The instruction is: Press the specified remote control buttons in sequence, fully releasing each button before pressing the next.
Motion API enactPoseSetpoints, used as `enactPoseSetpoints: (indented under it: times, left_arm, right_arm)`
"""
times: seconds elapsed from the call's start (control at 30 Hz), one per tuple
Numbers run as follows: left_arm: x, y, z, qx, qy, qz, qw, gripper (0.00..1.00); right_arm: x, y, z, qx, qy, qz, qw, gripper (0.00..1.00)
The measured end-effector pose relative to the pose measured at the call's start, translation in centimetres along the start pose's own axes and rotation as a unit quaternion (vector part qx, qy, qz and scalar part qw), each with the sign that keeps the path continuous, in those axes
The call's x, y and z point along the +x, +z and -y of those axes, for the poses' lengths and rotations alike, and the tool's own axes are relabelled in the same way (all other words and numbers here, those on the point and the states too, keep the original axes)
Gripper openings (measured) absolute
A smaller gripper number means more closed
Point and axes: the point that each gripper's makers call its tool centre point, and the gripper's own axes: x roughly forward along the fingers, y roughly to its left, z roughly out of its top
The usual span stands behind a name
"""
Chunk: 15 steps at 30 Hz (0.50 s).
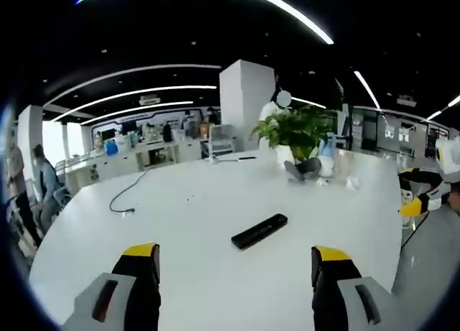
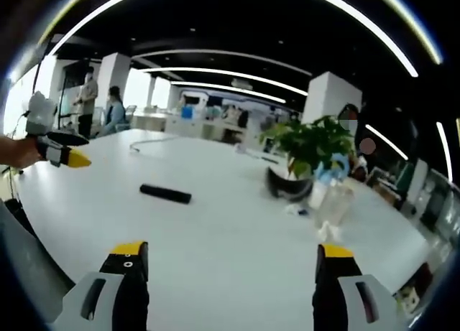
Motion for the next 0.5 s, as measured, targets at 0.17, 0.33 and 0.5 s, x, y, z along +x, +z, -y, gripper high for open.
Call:
enactPoseSetpoints:
  times: [0.17,0.33,0.5]
  left_arm:
    - [-3.6,0.6,-0.7,-0.044,0.066,0.035,0.9962,0.95]
    - [-5.4,0.3,-1.6,0.0,0.093,0.032,0.9951,0.97]
    - [-6.9,-0.5,-0.6,-0.01,0.105,0.029,0.994,0.98]
  right_arm:
    - [0.0,0.0,0.0,0.006,0.0,0.001,1.0,0.98]
    - [-0.1,0.1,0.0,0.012,0.001,0.004,0.9999,0.99]
    - [-0.1,0.0,0.0,0.013,0.002,0.0,0.9999,0.97]
